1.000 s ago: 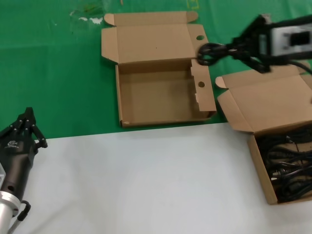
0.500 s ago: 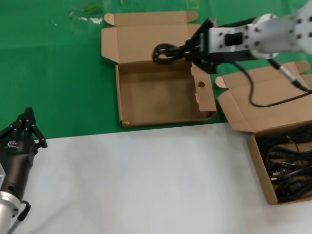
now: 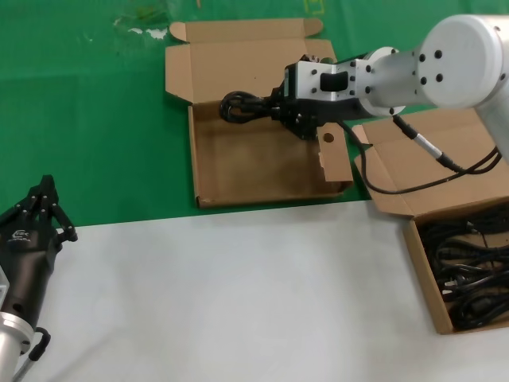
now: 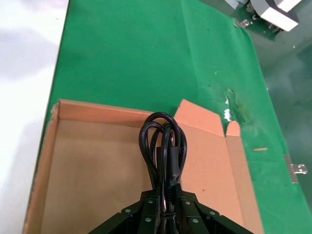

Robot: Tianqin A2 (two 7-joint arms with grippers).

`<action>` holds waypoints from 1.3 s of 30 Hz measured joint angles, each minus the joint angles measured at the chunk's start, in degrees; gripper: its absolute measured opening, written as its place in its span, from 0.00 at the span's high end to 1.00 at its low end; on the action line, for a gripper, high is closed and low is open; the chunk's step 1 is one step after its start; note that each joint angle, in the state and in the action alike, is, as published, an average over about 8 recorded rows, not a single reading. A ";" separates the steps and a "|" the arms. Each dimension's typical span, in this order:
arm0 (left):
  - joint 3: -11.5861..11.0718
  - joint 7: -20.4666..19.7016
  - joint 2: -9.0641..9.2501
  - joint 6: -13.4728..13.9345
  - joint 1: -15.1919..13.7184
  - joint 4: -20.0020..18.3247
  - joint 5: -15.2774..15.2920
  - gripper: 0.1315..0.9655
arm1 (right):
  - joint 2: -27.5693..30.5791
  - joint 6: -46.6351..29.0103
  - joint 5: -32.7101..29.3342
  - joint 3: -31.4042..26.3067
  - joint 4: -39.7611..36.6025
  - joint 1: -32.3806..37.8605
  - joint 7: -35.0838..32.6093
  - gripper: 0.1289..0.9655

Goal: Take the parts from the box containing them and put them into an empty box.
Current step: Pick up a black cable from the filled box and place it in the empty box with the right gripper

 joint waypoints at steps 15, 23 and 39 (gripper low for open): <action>0.00 0.00 0.00 0.00 0.00 0.00 0.00 0.99 | -2.64 3.07 -0.25 -0.83 -3.81 -1.95 -0.77 0.94; 0.00 0.00 0.00 0.00 0.00 0.00 0.00 0.99 | -4.58 6.28 1.43 -0.79 -7.88 -2.29 -4.32 0.94; 0.00 0.00 0.00 0.00 0.00 0.00 0.00 0.99 | -6.12 10.82 3.98 -0.99 -13.01 -1.88 -11.71 0.89</action>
